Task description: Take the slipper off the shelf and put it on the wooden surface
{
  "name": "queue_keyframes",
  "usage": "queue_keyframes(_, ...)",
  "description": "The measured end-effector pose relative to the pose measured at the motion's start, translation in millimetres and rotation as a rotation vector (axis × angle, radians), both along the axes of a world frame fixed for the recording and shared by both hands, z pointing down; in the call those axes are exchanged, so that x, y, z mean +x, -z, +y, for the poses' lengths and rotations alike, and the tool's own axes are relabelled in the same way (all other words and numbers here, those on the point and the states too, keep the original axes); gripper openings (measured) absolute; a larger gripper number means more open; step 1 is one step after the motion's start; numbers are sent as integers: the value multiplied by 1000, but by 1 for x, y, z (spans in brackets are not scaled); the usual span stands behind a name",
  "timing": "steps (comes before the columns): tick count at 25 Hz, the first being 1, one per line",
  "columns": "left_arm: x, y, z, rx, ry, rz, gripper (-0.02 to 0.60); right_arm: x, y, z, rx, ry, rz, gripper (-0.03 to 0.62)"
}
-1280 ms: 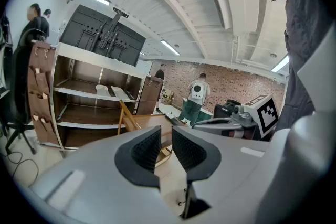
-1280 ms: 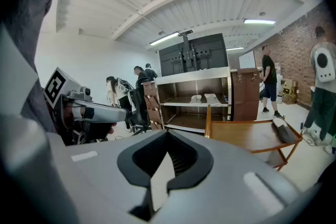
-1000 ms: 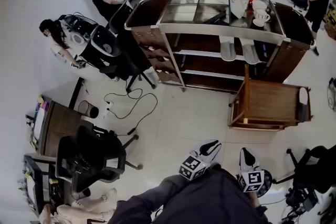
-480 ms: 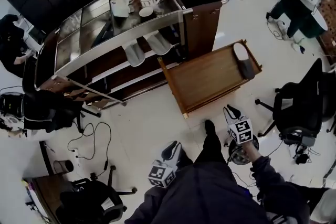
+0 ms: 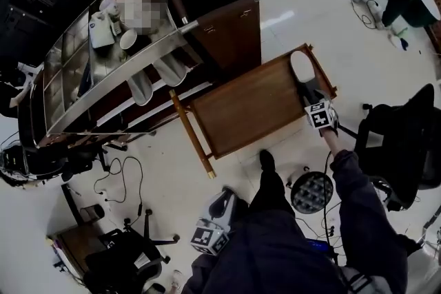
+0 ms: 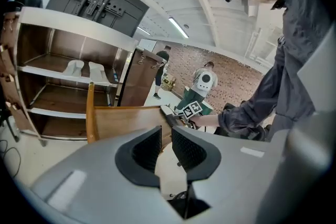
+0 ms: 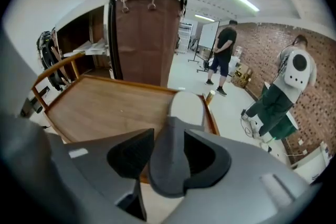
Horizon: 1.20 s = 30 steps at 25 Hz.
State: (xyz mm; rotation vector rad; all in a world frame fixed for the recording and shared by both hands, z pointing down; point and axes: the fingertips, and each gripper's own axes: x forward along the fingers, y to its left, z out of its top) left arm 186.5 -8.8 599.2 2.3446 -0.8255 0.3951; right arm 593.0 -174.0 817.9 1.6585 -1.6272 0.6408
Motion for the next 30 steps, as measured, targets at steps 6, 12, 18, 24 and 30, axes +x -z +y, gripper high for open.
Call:
queue_keyframes(6,4,-2,-10,-38,114,-66,63,29,-62,-18,-92,-27,-53,152)
queue_keyframes(12,-5,-4,5,-39,153,-60,63,27,-62,-22,-109,-6,-33,35)
queue_keyframes(18,-41,-2,32,-7,203,-6,63,-2,-28,-2,-43,-62,-32,17)
queue_keyframes(24,-122,12,74,72,242,75,61,-143,39,56,66,34,-139,15)
queue_keyframes(30,-242,27,119,174,293,114,44,-337,104,128,172,154,-289,15)
